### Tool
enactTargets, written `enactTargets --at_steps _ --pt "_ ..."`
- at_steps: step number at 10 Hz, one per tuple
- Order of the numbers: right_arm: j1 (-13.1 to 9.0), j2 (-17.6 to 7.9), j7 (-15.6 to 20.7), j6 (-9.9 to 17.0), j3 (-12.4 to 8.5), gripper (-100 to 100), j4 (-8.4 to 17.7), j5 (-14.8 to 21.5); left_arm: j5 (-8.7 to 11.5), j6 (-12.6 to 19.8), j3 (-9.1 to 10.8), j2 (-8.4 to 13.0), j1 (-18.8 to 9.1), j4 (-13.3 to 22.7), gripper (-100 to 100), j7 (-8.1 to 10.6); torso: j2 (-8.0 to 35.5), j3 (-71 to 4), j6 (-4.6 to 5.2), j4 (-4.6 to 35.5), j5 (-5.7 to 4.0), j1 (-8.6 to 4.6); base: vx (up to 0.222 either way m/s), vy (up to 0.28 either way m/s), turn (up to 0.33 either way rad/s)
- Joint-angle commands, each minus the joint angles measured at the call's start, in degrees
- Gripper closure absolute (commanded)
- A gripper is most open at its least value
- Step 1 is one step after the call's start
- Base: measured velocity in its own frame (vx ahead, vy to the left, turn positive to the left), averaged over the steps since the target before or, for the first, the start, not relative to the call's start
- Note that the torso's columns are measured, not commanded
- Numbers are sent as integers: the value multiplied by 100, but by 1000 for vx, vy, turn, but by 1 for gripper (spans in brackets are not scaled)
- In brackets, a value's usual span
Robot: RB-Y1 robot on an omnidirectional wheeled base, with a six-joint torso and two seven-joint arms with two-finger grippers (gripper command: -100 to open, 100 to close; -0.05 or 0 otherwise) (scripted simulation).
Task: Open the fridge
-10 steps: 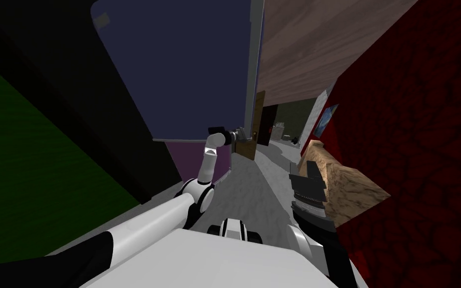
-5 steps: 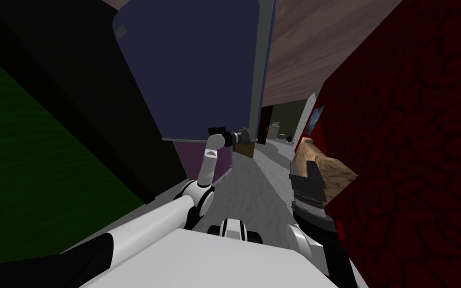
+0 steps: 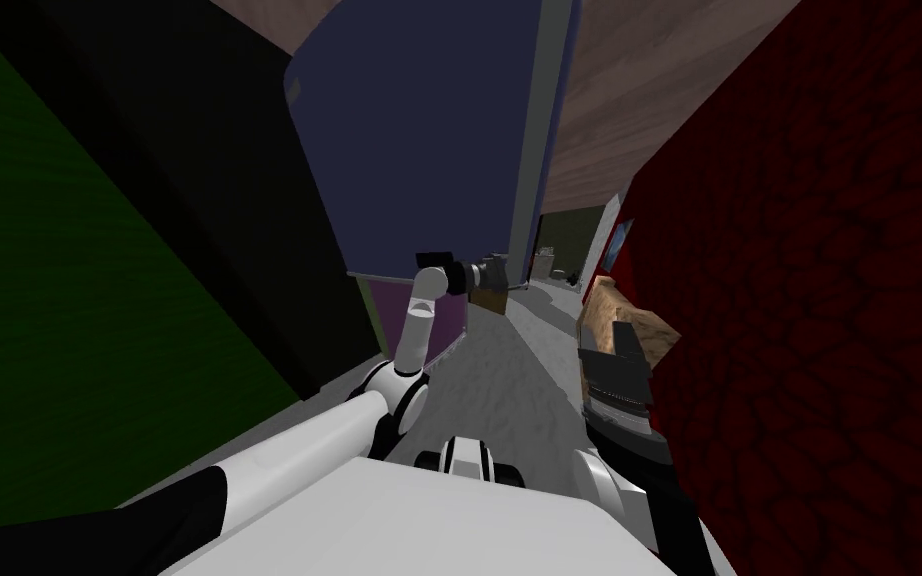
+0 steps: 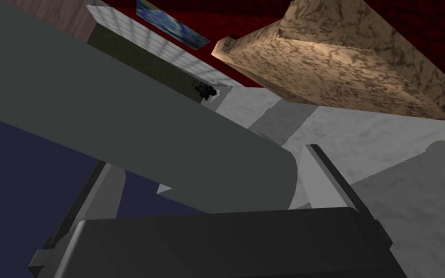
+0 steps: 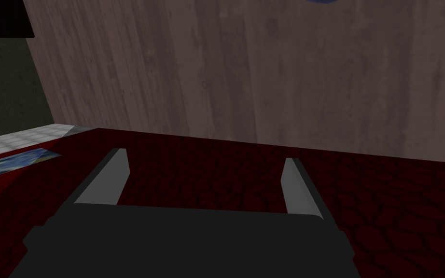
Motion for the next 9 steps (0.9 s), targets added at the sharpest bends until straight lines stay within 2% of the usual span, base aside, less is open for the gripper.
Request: enactTargets --at_steps 1,2,5,8,9 --pt "2 1 0 -1 1 0 -1 0 76 287 150 77 -246 -125 -100 246 -18 -24 -5 23 7 -12 79 -90 65" --pt "3 1 0 -1 1 0 -2 0 111 470 225 109 -408 -217 -100 411 17 -8 8 41 10 1 86 -83 97" --pt "1 1 0 -1 1 0 -1 0 164 745 338 157 -650 -355 -100 658 119 57 8 84 28 49 48 -50 50" --pt "1 0 0 -1 0 0 -1 0 182 836 376 173 -731 -401 -100 740 155 72 13 128 37 52 12 -11 25" --pt "1 1 0 -1 1 0 -1 0 135 952 288 176 -624 -295 -100 723 158 75 10 130 40 53 16 -7 -1"
